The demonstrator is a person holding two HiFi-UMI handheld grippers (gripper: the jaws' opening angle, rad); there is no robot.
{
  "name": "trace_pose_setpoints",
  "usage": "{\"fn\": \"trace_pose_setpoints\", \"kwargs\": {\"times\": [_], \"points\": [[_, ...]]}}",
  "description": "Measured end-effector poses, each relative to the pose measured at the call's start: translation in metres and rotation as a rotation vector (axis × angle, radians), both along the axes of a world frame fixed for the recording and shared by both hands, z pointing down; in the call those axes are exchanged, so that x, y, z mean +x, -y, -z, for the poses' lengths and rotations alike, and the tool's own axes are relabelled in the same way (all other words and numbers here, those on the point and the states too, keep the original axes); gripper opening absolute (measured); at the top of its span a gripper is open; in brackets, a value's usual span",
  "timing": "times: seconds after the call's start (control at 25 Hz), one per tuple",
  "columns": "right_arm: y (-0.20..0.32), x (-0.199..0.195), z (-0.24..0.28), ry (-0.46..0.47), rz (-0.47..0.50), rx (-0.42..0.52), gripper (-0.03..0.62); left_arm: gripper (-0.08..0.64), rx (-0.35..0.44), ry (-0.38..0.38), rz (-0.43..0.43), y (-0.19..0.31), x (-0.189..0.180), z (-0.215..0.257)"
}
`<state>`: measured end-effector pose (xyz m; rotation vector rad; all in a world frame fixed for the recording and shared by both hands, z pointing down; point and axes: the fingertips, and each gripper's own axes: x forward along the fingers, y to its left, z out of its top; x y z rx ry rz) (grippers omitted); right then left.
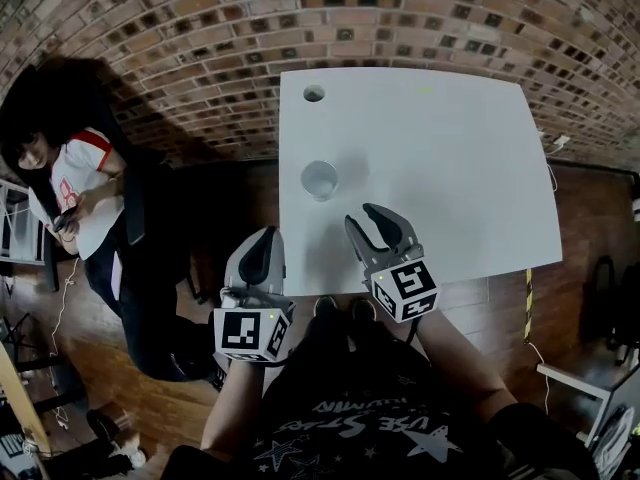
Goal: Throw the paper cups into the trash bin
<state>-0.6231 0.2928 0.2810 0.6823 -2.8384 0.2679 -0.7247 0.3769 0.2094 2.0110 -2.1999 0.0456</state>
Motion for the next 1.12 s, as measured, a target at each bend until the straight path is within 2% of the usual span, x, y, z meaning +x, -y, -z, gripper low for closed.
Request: {"fn": "trace_pose_setpoints", "kwargs": {"times": [0.16,0.4,0.52,0.76,1.12], "points": [[-0.001,-0.014,-0.022,-0.052,0.021,-0.007,0.249,0.005,-0.028,-0.02,-0.002,0.011,-0.01,-0.014],[0.005,-0.039,-0.045,-0.11,0.042,0.006,0.371,0.006,-0.053,-0.03,-0.023,0.026,-0.026,-0.035],[0.011,-0.057,-0.054,-0.123,0.064,-0.004,0.405,0.006,-0.06,-0.036,-0.025,0.034,-0.034,-0.042],[0.021,-0.08,-0.073,-0.184,0.089,-0.026,0.449,0.005,-0.078,-0.053,-0.038,0.049,-0.044,-0.052],[0.036,-0.106,-0.084,-0.186,0.06,-0.032,0.449,0.005,-0.107,-0.086,-0.035,0.057,-0.06,-0.059]]}}
